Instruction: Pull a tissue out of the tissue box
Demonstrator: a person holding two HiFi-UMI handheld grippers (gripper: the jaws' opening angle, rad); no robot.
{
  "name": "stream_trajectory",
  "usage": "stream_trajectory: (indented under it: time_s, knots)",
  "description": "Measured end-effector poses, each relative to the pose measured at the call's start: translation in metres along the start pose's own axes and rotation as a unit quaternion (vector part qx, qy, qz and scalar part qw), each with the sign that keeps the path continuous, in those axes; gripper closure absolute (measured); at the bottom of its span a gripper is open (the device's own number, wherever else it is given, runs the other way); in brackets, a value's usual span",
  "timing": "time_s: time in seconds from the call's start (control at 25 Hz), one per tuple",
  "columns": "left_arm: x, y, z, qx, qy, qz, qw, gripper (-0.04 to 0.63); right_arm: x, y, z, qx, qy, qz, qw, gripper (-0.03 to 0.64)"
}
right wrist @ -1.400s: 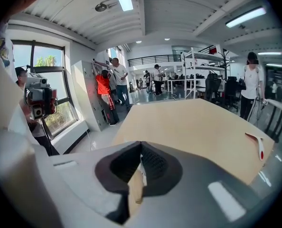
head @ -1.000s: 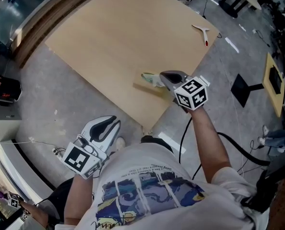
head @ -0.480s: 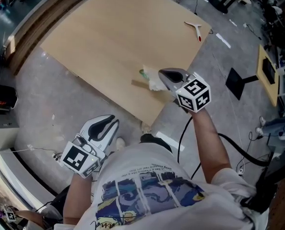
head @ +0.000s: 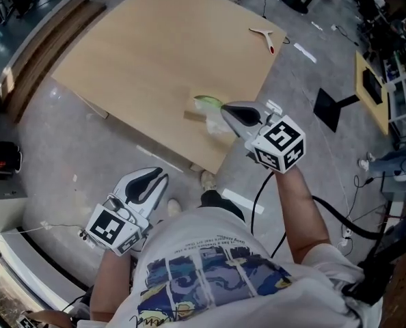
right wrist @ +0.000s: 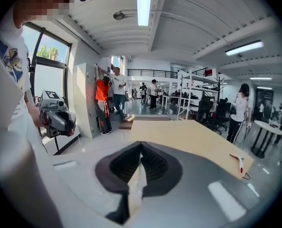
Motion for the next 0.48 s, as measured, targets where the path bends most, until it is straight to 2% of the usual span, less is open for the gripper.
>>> stream_trajectory:
  time_s: [0.48]
  knots:
    - [0.028,0.014,0.011,-0.002,0.037,-0.004,0.9993,0.534,0.029,-0.018,-0.068,0.020,0.013,0.014,1.000,0.614]
Point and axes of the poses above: the fingertips, and each gripper's own axes: x backward along the fingers, z to its right, y out of its underside, the point moved 4 cm from there along x, backward along the fingers, and after that the axes turned 6 degrees about -y, right-handed, at the moved point
